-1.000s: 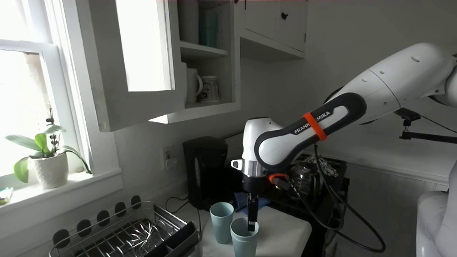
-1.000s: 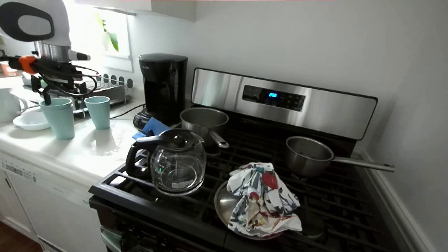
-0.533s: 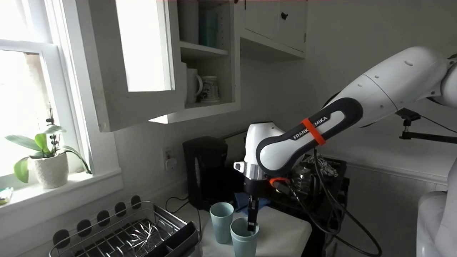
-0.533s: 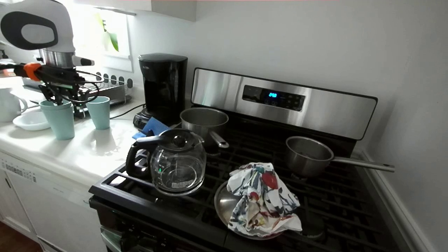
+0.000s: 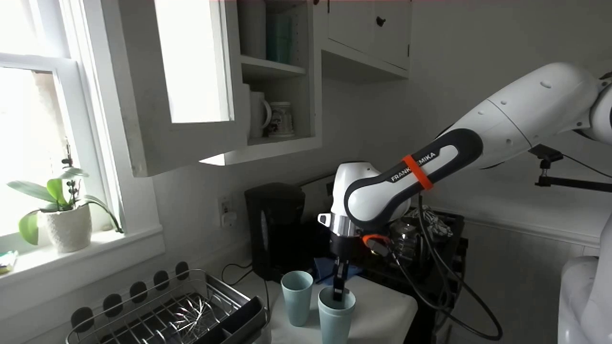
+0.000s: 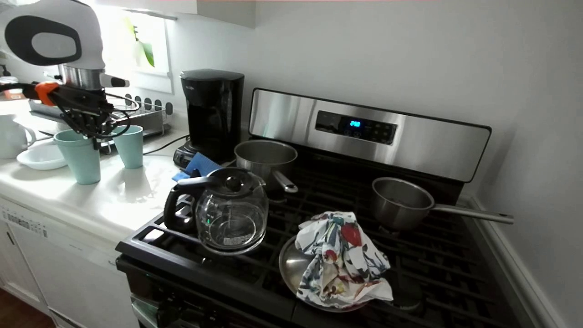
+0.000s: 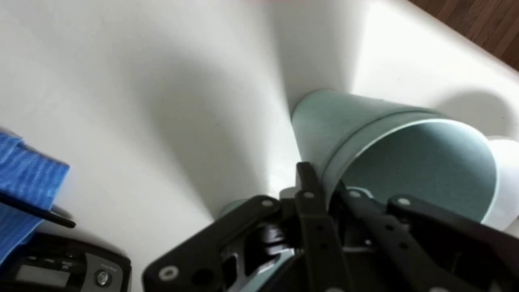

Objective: Stack all the blue cups on the kitchen counter together, pick up the blue stacked cups and place them upside down on the bottom shelf of the open cabinet

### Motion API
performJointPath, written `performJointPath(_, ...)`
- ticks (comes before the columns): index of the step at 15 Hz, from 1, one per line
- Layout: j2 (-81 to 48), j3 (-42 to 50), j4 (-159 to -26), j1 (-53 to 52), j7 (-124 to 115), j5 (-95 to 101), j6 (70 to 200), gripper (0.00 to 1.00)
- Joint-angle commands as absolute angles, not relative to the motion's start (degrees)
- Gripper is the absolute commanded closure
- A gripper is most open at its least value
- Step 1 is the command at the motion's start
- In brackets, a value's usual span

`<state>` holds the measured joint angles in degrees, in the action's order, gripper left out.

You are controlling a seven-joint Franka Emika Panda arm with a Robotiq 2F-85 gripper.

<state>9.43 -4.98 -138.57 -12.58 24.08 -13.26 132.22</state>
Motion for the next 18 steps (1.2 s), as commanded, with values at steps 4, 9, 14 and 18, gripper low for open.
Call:
performJointPath(4,17.07,-3.88,-139.99,-9.29,21.02,-9.91,126.82,0.98)
performJointPath(9,26.22,-3.56,-137.56,-8.23,19.07,-5.25,120.15,0.98)
performJointPath(14,28.17,-3.31,-133.33,-9.63,19.03,-5.92,121.57,0.98)
performJointPath(18,24.56,-3.09,-130.50,-11.37,20.30,-7.58,126.76,0.98)
